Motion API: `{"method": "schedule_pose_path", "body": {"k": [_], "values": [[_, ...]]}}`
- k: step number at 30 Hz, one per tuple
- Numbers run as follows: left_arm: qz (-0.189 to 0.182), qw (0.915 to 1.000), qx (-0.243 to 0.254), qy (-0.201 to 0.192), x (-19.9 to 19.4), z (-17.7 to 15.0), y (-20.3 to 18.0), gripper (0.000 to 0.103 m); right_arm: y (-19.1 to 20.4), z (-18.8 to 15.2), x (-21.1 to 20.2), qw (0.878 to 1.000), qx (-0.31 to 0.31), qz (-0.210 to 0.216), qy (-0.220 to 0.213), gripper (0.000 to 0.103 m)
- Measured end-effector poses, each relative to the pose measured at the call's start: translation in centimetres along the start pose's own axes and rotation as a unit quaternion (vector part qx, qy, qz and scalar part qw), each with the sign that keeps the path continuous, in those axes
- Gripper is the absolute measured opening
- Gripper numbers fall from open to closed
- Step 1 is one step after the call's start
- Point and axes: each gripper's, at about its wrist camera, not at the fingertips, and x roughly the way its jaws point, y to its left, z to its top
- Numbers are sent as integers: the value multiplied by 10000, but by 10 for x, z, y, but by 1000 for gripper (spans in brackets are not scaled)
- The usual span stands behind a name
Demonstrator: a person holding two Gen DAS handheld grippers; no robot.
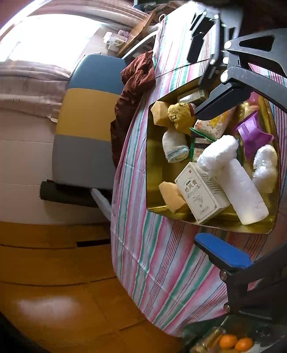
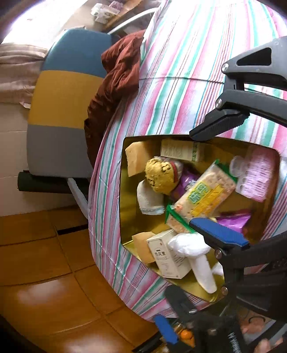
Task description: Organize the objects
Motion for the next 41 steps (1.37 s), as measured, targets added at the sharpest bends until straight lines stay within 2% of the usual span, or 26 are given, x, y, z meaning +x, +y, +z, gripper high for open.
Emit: {"method": "schedule_pose_path", "body": {"k": [2,7,10,13,16,23,32,41], "values": [[31,10000,-58,-26,-6,0,-1,103,2,-8,-7,10000,6,-57,-73,74],[373,9992,27,-157,-20,1,-10,103,3,-23,-18,9998,119,-120,-133,74],[75,9999,-59,-130,-27,0,-11,103,2,-31,-20,9996,194,-134,-124,74],[-185,9993,-2,-331,-39,-3,-12,103,-1,-36,-22,9994,279,-152,-125,74],[-58,9989,13,-469,-47,-3,-14,103,-3,-39,-23,9992,329,-166,-138,74],[20,9994,64,-348,-46,-5,-16,102,1,-40,-27,9991,319,-180,-194,74],[-76,9997,56,-209,-42,-10,-17,102,6,-39,-31,9986,227,-357,-322,74],[-26,9999,8,-143,-34,-12,-14,102,7,-39,-27,9987,216,-374,-280,75]]}}
